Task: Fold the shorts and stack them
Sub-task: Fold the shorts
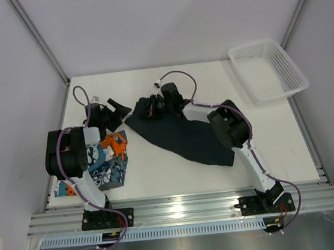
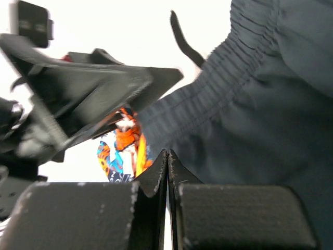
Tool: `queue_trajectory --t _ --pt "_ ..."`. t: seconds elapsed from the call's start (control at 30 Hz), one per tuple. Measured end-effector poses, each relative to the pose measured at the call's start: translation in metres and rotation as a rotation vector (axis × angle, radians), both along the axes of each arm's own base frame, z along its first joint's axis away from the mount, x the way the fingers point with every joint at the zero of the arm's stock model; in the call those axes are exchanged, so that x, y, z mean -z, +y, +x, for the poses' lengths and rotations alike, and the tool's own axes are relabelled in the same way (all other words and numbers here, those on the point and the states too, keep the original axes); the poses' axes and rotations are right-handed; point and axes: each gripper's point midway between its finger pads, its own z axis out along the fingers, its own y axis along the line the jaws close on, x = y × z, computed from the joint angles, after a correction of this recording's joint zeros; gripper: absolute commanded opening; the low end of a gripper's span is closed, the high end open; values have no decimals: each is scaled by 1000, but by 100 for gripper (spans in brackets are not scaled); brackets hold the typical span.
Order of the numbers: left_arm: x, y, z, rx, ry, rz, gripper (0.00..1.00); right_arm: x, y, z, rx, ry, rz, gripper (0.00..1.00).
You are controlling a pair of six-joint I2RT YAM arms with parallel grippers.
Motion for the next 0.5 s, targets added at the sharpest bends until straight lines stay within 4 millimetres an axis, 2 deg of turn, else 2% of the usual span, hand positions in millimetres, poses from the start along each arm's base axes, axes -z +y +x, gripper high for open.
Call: queue_trajectory --t 0.27,0.5 --pt "0 -5 3 35 3 -24 97 55 32 -5 -25 114 -93 0" --pt "0 -8 2 51 19 -32 97 55 35 -4 -4 127 -132 0"
